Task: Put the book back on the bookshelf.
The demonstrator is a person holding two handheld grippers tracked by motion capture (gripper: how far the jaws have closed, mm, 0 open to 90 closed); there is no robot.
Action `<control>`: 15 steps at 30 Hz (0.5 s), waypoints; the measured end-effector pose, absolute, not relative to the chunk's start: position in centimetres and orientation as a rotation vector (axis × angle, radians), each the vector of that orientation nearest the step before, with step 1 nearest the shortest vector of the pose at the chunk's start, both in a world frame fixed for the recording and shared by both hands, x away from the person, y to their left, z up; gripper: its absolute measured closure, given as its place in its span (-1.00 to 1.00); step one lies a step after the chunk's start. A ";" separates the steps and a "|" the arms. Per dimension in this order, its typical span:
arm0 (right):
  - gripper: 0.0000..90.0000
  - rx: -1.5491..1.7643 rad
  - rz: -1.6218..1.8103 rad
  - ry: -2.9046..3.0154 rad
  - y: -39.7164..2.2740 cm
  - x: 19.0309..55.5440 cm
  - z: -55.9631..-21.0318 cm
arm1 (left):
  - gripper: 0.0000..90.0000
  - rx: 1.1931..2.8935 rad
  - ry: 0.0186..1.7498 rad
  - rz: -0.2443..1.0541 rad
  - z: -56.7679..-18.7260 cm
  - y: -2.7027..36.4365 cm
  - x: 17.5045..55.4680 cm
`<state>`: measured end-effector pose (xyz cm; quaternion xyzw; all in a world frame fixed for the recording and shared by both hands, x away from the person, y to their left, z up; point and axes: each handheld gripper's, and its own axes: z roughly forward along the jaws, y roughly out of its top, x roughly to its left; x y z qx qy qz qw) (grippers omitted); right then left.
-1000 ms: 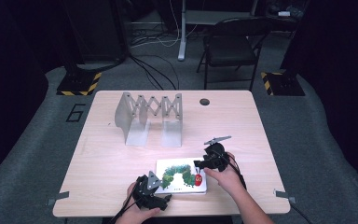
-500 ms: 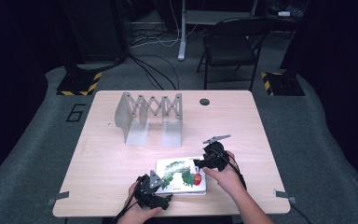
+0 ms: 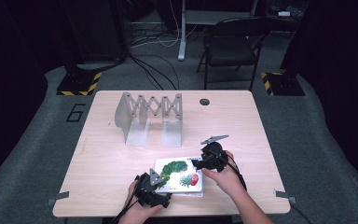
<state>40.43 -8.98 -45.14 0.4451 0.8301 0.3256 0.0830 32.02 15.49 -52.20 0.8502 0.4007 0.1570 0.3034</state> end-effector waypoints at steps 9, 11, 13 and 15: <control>0.06 1.337 1.026 2.478 -8.9 40.7 -45.5 | -0.88 2.256 1.036 0.495 -52.1 15.4 31.6; 0.06 1.315 1.030 2.484 -9.0 40.8 -45.6 | -0.87 2.256 1.030 0.507 -52.1 15.4 31.6; 0.06 1.323 1.024 2.480 -8.9 40.7 -45.6 | -0.87 2.265 1.017 0.526 -52.0 15.4 31.5; 0.06 1.320 1.022 2.482 -8.8 40.8 -45.7 | -0.85 2.263 0.998 0.538 -52.0 15.2 31.3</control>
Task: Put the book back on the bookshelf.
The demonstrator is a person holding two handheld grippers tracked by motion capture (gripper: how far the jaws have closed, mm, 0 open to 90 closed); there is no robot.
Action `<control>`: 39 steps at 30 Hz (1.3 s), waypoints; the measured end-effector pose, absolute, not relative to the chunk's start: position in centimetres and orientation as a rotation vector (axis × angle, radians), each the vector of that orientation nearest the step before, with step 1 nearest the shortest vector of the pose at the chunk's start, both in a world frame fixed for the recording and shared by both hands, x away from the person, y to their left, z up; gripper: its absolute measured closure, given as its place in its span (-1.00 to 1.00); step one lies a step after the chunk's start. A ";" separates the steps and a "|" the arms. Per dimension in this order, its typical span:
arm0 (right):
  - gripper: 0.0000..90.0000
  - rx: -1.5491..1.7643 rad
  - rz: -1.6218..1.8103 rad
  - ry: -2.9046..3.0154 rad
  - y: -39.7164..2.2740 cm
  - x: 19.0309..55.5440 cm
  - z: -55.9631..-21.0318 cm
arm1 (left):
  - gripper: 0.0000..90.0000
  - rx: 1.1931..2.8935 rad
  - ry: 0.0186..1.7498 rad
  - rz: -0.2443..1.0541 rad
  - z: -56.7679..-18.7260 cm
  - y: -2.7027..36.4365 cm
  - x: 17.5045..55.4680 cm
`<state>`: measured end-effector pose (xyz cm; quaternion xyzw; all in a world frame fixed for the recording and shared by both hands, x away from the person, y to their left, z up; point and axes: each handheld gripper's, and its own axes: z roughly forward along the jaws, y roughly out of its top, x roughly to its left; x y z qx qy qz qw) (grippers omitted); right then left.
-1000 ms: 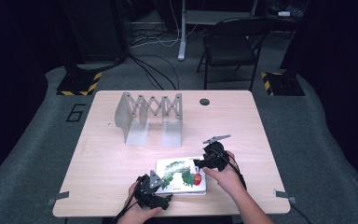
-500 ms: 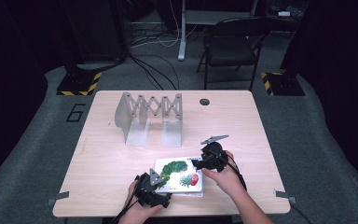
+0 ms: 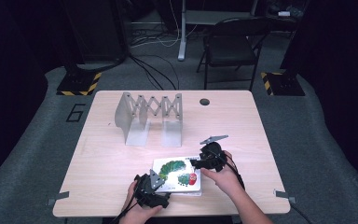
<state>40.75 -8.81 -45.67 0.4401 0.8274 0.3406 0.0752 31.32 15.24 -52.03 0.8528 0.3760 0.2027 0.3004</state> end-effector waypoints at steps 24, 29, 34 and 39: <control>0.06 1.342 1.022 2.481 -8.9 41.0 -46.0 | -0.65 2.256 0.907 0.658 -51.9 14.5 29.9; 0.05 1.350 1.026 2.484 -8.9 41.0 -46.1 | -0.57 2.264 0.885 0.669 -51.9 14.5 29.8; 0.04 1.350 1.028 2.490 -9.1 41.2 -46.3 | -0.57 2.246 0.885 0.665 -52.0 14.5 29.7; -0.07 1.365 1.022 2.527 -9.2 41.6 -46.7 | -0.57 2.253 0.877 0.673 -52.1 14.4 29.7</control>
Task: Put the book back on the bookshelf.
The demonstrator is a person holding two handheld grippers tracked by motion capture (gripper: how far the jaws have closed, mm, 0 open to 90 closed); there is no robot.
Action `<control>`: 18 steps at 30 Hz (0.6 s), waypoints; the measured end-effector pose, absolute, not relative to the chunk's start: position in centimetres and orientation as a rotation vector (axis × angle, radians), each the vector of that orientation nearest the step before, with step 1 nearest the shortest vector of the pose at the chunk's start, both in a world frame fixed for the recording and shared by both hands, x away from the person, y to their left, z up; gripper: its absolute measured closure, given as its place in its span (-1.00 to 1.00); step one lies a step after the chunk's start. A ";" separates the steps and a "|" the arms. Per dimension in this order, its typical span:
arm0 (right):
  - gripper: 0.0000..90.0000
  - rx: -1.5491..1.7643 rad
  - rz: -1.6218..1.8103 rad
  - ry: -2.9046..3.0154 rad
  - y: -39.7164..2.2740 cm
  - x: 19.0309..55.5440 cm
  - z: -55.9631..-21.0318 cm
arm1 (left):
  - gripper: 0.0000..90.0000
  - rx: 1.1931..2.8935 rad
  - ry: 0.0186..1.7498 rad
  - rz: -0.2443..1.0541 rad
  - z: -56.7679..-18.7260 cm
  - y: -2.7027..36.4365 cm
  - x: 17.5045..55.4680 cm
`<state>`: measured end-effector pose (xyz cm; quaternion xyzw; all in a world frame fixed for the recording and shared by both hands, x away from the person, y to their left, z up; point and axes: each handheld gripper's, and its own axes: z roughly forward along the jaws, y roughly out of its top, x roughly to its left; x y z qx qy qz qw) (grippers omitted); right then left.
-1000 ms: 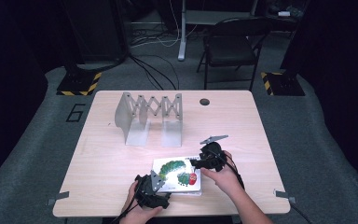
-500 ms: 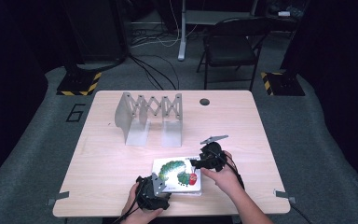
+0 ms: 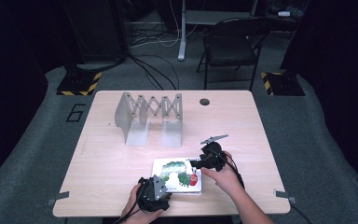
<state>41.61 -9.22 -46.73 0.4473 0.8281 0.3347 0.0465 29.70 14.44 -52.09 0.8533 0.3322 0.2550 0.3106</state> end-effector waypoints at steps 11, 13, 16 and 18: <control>-0.38 1.504 0.997 2.575 -9.4 43.8 -46.4 | -0.57 2.234 0.890 0.694 -52.2 14.3 29.7; -0.38 1.540 0.979 2.577 -9.2 44.0 -46.4 | -0.56 2.231 0.894 0.697 -52.2 14.3 29.7; -0.38 1.559 0.978 2.583 -8.9 44.8 -47.0 | -0.56 2.229 0.896 0.695 -52.3 14.3 29.8; -0.38 1.575 0.967 2.598 -8.7 45.1 -47.3 | -0.56 2.233 0.891 0.688 -52.2 14.4 29.8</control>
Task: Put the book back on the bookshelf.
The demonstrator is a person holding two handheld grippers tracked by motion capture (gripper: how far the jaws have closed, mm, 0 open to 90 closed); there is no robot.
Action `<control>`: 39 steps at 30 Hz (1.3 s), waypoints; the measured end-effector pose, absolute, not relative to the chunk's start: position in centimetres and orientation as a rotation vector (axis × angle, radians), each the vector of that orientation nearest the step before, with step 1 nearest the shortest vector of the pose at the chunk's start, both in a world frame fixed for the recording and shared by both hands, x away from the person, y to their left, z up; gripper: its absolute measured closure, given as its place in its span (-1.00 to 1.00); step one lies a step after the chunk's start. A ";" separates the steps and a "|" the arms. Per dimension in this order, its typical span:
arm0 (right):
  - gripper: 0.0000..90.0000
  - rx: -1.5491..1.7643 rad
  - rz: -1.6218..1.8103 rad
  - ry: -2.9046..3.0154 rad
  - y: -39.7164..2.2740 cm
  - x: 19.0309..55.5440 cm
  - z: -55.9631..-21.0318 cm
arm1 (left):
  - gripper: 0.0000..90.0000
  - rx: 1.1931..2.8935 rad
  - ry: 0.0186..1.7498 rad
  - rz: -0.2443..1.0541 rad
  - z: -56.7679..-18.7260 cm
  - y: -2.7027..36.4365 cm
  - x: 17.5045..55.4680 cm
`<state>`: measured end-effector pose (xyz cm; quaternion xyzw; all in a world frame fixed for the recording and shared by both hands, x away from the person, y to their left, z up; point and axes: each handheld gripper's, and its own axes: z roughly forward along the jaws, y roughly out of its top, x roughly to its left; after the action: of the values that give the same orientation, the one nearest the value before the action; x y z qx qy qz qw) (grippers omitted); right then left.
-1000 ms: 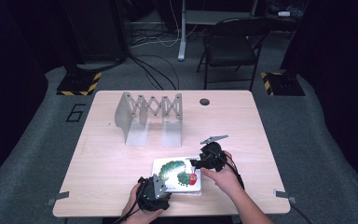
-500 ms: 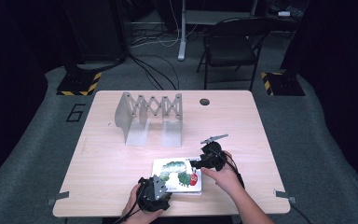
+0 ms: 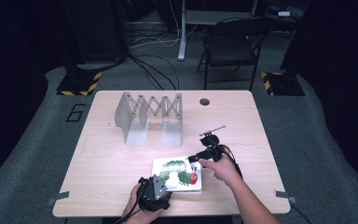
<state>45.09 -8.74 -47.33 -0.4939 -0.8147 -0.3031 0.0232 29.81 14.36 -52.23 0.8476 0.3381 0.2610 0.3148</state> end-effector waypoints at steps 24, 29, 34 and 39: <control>-0.34 -1.425 -0.951 -2.417 -8.1 45.8 -49.4 | -0.57 2.215 0.897 0.701 -52.4 14.3 30.0; -0.30 -1.415 -0.960 -2.443 -7.9 45.6 -49.1 | -0.57 2.214 0.895 0.701 -52.4 14.4 30.0; -0.20 -1.419 -0.973 -2.419 -8.3 45.7 -49.0 | -0.57 2.215 0.888 0.702 -52.4 14.4 30.0; -0.17 -1.428 -0.984 -2.413 -8.4 45.7 -49.2 | -0.58 2.248 0.875 0.678 -52.1 14.5 30.1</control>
<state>45.73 -8.45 -49.15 -0.4789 -0.8091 -0.3299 0.0850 30.09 14.50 -52.14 0.8522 0.3318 0.2570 0.3124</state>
